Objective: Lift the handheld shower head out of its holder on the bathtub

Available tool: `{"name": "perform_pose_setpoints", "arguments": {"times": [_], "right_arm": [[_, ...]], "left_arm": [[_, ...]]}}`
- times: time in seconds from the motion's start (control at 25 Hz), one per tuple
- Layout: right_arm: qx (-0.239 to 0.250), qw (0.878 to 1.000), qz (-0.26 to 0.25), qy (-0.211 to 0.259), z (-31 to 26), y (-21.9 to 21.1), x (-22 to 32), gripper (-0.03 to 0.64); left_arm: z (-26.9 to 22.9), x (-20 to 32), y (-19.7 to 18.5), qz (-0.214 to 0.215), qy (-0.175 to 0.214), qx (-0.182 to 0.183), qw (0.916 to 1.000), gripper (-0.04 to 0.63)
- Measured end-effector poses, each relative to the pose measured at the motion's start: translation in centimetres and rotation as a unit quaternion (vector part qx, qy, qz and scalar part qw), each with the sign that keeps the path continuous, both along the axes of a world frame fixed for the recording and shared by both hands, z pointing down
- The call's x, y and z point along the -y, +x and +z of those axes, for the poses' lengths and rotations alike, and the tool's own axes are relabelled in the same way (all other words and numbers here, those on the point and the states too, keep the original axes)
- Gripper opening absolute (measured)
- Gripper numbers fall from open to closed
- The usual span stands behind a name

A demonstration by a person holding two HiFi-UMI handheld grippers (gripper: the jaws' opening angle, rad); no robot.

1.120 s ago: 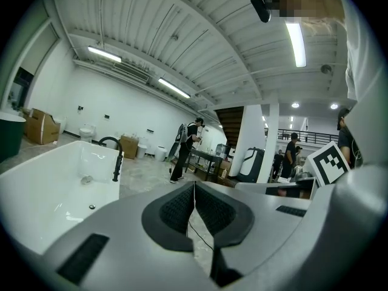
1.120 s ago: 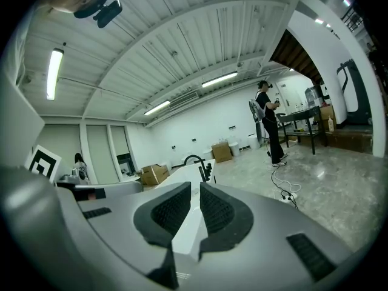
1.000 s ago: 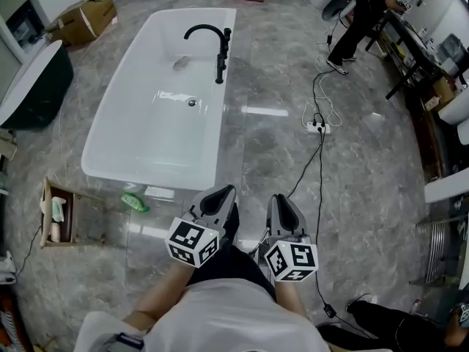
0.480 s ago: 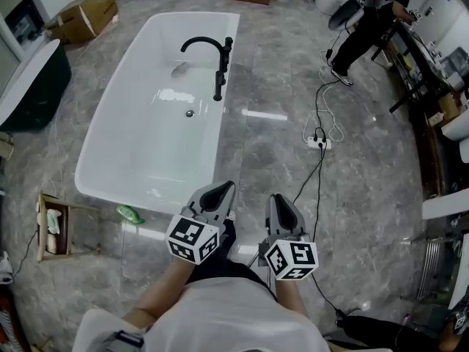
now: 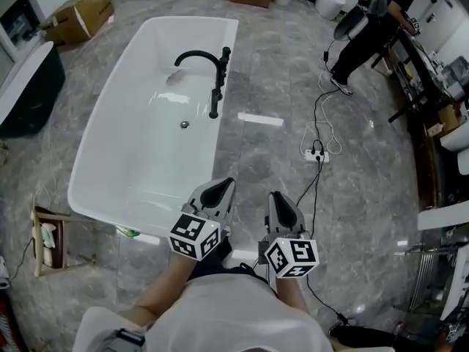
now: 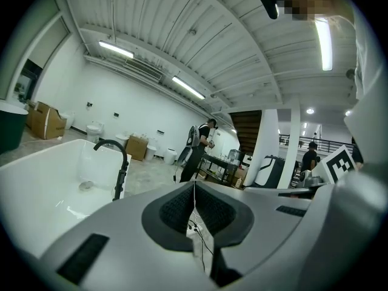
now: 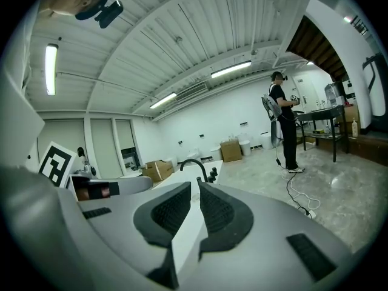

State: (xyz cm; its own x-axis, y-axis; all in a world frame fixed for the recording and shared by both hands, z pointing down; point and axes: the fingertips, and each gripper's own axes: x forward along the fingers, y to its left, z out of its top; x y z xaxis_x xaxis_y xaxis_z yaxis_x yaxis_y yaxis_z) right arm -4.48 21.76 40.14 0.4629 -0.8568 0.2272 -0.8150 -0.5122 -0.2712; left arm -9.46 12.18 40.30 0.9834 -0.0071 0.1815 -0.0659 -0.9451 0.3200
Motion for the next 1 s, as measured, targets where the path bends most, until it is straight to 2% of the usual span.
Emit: {"name": "perform_pose_setpoints", "arguments": {"times": [0.44,1.0], "right_arm": [[0.01,1.0,-0.025,0.002,0.9,2.6,4.9,0.054],[0.029,0.999,-0.017,0.002,1.7,4.6,5.0,0.054]], "left_arm": [[0.4,3.8,2.8,-0.005,0.0,-0.002,1.0,0.012],[1.6,3.9,4.5,-0.002,-0.014,0.016,0.9998,0.012]]}}
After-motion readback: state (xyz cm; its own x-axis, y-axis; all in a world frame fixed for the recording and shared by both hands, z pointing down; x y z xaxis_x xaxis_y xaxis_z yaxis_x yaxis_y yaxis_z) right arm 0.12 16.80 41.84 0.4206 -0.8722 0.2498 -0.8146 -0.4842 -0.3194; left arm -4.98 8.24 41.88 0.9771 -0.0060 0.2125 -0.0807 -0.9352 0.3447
